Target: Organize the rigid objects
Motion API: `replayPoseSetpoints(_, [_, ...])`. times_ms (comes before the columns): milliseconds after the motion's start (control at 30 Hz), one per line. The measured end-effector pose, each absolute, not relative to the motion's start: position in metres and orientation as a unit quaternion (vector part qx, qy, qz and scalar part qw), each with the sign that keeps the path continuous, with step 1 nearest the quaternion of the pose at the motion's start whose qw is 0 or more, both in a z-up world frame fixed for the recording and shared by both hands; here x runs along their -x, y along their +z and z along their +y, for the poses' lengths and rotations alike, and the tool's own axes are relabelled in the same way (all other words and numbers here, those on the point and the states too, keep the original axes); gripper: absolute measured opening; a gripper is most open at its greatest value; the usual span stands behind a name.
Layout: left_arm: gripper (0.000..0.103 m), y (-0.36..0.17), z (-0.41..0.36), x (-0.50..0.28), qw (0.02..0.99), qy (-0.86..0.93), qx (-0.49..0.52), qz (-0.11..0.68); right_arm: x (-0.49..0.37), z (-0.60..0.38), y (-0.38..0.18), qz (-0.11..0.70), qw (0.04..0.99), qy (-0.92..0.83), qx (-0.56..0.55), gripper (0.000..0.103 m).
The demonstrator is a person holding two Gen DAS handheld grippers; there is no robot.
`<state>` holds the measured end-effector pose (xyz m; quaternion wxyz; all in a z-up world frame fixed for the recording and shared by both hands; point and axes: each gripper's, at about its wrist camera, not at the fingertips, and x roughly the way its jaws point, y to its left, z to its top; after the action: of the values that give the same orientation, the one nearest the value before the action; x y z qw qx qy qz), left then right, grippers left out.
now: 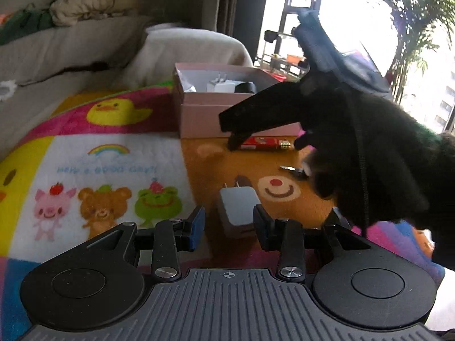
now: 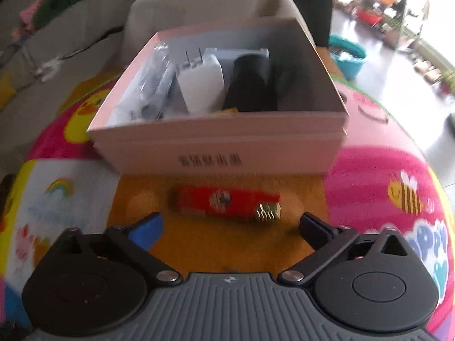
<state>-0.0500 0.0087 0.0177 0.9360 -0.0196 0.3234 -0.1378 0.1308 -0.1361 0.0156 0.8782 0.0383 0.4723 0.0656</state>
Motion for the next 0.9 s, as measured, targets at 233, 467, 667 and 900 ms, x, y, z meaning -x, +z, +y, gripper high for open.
replayPoseSetpoints(233, [0.041,0.019,0.005,0.049,0.933,-0.15,0.02,0.328,-0.117,-0.132,0.024,0.456,0.887,0.073,0.001,0.083])
replayPoseSetpoints(467, [0.042,0.011,-0.021,0.032,0.924,-0.126,-0.016,0.359,-0.058,-0.173,0.049,0.406,0.911,0.077,-0.001,0.083])
replayPoseSetpoints(667, [0.042,0.009,-0.022,0.031,0.926,-0.118,-0.02,0.357,-0.001,-0.196,0.055,0.357,0.931,0.068,0.035,0.083])
replayPoseSetpoints(900, [0.041,0.006,-0.02,0.039,0.927,-0.154,-0.037,0.341,0.018,-0.218,0.051,0.36,0.93,0.068,0.022,0.083])
